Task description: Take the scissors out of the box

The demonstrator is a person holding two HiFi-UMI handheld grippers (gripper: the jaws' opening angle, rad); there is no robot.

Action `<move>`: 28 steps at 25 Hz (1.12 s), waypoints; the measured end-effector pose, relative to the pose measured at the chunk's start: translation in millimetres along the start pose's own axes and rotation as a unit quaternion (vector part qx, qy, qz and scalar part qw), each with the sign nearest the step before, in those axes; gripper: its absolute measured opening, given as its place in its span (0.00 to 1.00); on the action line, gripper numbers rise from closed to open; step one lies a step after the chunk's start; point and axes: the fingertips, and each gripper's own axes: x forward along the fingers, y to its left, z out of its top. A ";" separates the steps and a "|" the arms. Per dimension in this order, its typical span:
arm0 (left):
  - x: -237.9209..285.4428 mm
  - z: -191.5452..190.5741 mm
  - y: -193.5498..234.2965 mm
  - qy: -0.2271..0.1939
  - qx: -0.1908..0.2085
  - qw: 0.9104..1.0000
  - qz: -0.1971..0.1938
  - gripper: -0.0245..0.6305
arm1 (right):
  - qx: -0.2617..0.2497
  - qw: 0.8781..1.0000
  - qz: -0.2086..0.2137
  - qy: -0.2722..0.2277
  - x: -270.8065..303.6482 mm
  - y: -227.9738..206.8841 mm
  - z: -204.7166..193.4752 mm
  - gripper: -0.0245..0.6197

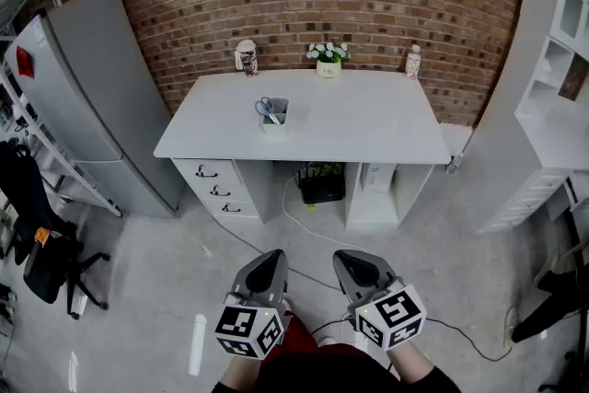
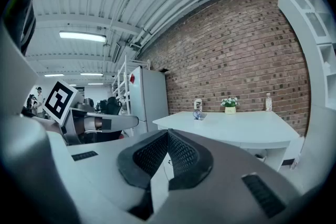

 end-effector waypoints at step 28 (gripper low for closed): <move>76.6 13.5 92.2 0.023 -0.004 1.000 -0.001 0.04 | 0.049 0.999 -0.001 0.005 103.0 -42.0 8.3 0.05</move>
